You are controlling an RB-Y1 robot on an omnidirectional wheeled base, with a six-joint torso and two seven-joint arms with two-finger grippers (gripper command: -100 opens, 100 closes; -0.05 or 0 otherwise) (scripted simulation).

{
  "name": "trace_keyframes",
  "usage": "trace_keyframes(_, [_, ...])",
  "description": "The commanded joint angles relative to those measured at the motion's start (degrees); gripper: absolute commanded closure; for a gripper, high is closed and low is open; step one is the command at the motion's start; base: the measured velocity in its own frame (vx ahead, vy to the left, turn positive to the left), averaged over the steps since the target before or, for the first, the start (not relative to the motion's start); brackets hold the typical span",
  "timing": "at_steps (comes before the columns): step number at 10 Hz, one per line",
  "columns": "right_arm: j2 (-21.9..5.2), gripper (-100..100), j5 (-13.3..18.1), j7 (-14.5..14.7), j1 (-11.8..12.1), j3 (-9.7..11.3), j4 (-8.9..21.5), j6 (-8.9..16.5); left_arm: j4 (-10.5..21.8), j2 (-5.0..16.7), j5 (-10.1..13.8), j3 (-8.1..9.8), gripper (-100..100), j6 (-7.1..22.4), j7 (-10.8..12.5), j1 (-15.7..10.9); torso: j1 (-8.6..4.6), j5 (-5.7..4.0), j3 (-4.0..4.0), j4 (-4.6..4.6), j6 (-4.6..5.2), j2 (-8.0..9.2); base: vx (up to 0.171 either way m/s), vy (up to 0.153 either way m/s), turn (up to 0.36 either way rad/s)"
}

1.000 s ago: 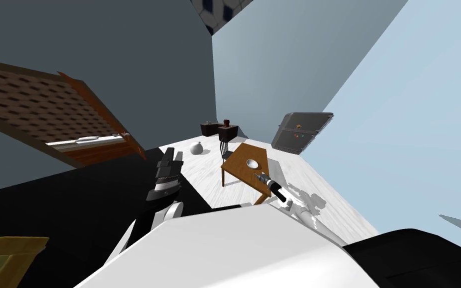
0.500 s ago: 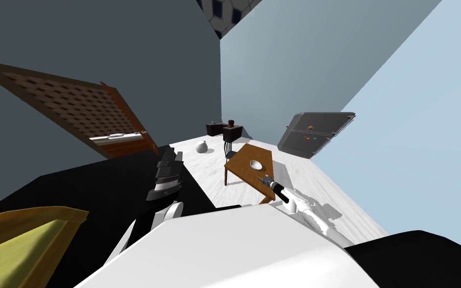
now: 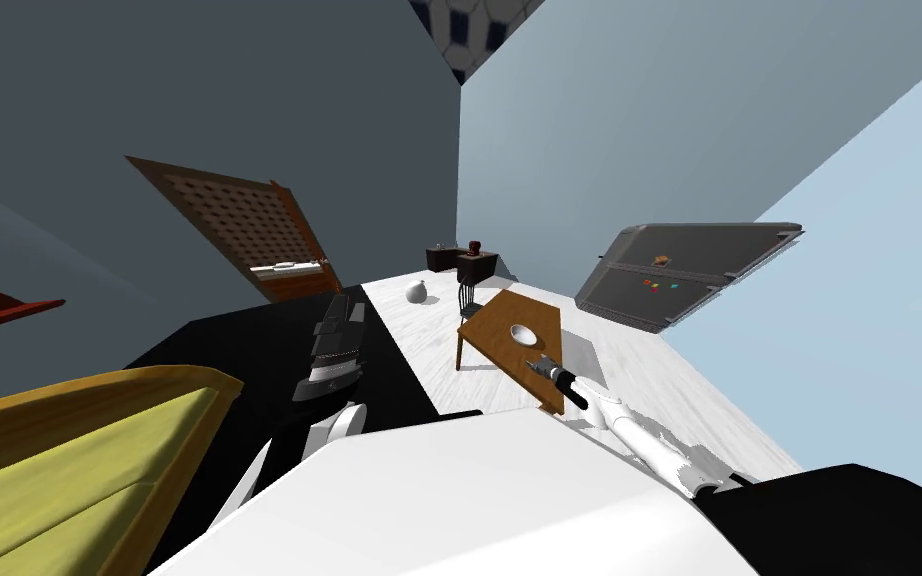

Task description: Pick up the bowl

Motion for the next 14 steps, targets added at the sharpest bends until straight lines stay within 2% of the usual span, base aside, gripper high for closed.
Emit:
trace_keyframes(1, [-2.21,-100,1.89,-0.29,-1.12,1.49,2.86,-0.06,0.0,0.0,0.0,0.0,0,0.0,0.0,0.0,0.0,0.0,0.0,0.0,0.0,0.0,-0.014,0.006,0.268])
trace_keyframes(3, [-2.21,-100,1.89,-0.29,-1.12,1.49,4.34,-0.06,0.0,0.0,0.0,0.0,0,0.0,0.0,0.0,-0.02,0.0,-0.02,-0.01,0.0,-0.03,-0.005,0.0,0.078])
trace_keyframes(4, [-3.67,-100,3.54,-0.45,-2.11,2.67,6.85,-0.25,0.0,0.0,0.0,0.0,0,0.0,0.0,0.01,-0.02,-0.01,-0.02,-0.01,0.03,-0.04,-0.008,0.01,0.243])
trace_keyframes(6, [-3.67,-100,3.54,-0.45,-2.11,2.67,7.72,-0.25,0.0,0.0,0.0,0.0,0,0.0,0.0,0.0,-0.01,-0.01,-0.03,-0.01,0.01,-0.04,-0.003,0.0,0.085])
trace_keyframes(9, [-6.23,-100,6.54,-1.1,-3.99,5.04,12.9,-0.91,0.0,0.0,0.0,0.0,0,0.0,0.0,0.01,-0.02,-0.01,-0.04,-0.02,0.02,-0.07,-0.001,0.003,0.228])
trace_keyframes(11, [-6.23,-100,6.54,-1.1,-3.99,5.04,14.03,-0.91,0.0,0.0,0.0,0.0,0,0.0,0.0,0.01,-0.02,0.0,-0.04,-0.02,0.03,-0.08,0.003,-0.003,0.05])
trace_keyframes(14, [-8.28,-100,9.16,-2.11,-5.68,7.39,19.22,-1.91,0.0,0.0,0.0,0.0,0,0.0,0.0,0.01,-0.02,-0.01,-0.05,-0.02,0.02,-0.09,0.006,0.0,0.205])
